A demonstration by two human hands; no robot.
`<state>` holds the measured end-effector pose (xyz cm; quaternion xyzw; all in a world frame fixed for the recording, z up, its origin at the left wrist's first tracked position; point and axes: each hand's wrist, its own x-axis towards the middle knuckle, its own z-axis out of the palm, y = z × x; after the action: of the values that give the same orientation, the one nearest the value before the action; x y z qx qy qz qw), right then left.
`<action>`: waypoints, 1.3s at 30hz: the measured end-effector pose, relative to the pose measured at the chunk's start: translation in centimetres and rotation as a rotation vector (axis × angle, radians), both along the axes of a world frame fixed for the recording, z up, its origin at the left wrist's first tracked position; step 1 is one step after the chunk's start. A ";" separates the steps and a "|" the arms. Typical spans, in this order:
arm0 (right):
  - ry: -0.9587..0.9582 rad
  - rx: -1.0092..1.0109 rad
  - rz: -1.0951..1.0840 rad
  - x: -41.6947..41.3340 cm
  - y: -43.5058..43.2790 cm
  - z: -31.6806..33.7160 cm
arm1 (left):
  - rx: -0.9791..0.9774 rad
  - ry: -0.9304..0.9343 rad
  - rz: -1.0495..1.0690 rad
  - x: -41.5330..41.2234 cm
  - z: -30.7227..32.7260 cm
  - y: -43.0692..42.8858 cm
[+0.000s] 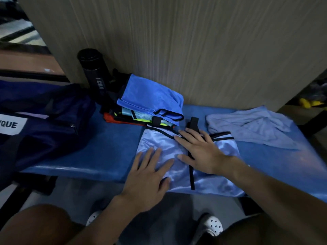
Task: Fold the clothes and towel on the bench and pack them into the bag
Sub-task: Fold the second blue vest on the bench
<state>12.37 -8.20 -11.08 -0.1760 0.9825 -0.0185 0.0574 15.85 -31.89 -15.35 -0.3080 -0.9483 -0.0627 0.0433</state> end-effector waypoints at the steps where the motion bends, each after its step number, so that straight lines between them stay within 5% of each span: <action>1: 0.038 -0.098 -0.029 0.5 0.1 0.3 | 0.027 0.009 -0.006 -0.2 0.7 0.3; 5: 0.289 -0.385 -0.280 3.7 2.8 1.6 | 0.183 0.013 -0.040 -2.3 5.2 3.8; 11: 0.120 -0.330 -0.625 8.3 7.7 1.6 | 0.314 -0.436 0.206 -5.4 6.9 12.2; 19: 0.046 -0.592 -0.652 10.6 10.4 -0.1 | 0.230 -0.452 0.383 -5.9 5.6 15.4; 28: 0.075 -0.437 -0.531 11.4 10.5 0.1 | 0.479 -0.424 0.448 -6.1 5.7 15.2; 34: 0.095 -0.343 -0.494 12.2 10.3 0.1 | 0.372 -0.471 0.405 -6.2 4.9 15.1; 39: 0.389 -0.102 -0.345 12.3 10.4 -0.4 | 0.514 -0.476 0.373 -6.1 4.6 15.1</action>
<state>24.65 2.24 -11.50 -0.0085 0.9884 -0.0433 -0.1453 9.77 -16.83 -10.73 -0.0864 -0.9249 -0.3589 -0.0916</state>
